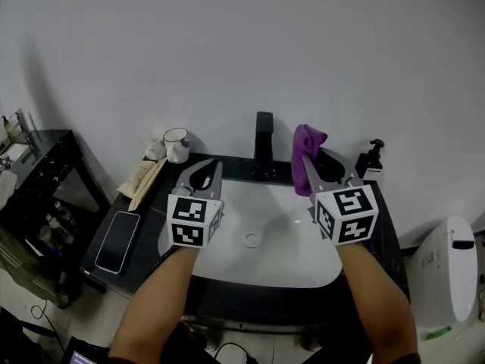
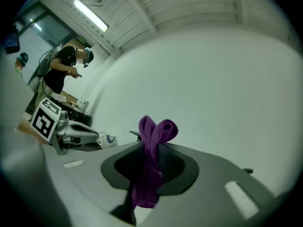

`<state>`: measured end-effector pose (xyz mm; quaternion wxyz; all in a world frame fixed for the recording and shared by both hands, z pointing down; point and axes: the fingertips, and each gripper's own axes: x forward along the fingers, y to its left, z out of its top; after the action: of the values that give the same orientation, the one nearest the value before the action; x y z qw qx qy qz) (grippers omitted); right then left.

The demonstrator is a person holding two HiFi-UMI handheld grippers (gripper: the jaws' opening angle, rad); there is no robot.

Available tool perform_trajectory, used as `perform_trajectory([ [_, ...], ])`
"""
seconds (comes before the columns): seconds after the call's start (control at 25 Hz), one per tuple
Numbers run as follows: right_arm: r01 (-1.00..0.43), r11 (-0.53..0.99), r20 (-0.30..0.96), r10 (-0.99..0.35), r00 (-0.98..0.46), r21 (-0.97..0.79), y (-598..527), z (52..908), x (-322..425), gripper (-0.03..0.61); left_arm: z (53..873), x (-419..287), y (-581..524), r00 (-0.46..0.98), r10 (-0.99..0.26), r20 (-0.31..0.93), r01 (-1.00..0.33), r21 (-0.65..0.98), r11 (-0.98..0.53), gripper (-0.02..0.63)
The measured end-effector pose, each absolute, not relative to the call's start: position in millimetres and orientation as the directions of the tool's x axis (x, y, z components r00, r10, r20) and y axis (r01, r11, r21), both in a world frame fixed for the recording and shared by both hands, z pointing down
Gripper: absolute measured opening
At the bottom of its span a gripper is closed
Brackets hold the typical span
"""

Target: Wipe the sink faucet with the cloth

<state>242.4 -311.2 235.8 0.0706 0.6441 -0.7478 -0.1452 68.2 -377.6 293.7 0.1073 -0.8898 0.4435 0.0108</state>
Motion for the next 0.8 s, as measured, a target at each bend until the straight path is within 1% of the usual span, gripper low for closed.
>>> perform_trajectory([
  [0.12,-0.941,0.116,-0.092,-0.984,-0.152,0.317,-331.9,211.4,243.4,0.084,308.7,68.2,-396.2,0.588,-0.806,-0.064,-0.794,-0.233,-0.561,0.017],
  [0.28,-0.919,0.134,-0.061,-0.984,-0.168,0.371,-362.7,192.6,236.3,0.084,320.9,64.6,-412.0,0.589,-0.807,-0.023,-0.799,-0.164,-0.579,0.017],
  [0.4,-0.870,0.150,-0.026,-0.983,-0.183,0.470,-385.6,184.6,230.6,0.084,320.6,62.5,-416.9,0.586,-0.810,-0.028,-0.803,-0.158,-0.575,0.017],
  [0.52,-0.791,0.175,0.041,-0.982,-0.186,0.587,-411.2,182.8,228.3,0.084,319.7,62.4,-418.1,0.586,-0.810,-0.035,-0.802,-0.169,-0.573,0.017],
  [0.64,-0.679,0.228,0.137,-0.973,-0.186,0.698,-431.9,189.7,224.4,0.084,318.9,65.8,-416.2,0.594,-0.804,-0.038,-0.794,-0.190,-0.578,0.017],
  [0.8,-0.528,0.305,0.229,-0.951,-0.206,0.792,-442.3,200.8,210.2,0.084,319.5,70.5,-413.5,0.605,-0.795,-0.040,-0.783,-0.208,-0.586,0.017],
])
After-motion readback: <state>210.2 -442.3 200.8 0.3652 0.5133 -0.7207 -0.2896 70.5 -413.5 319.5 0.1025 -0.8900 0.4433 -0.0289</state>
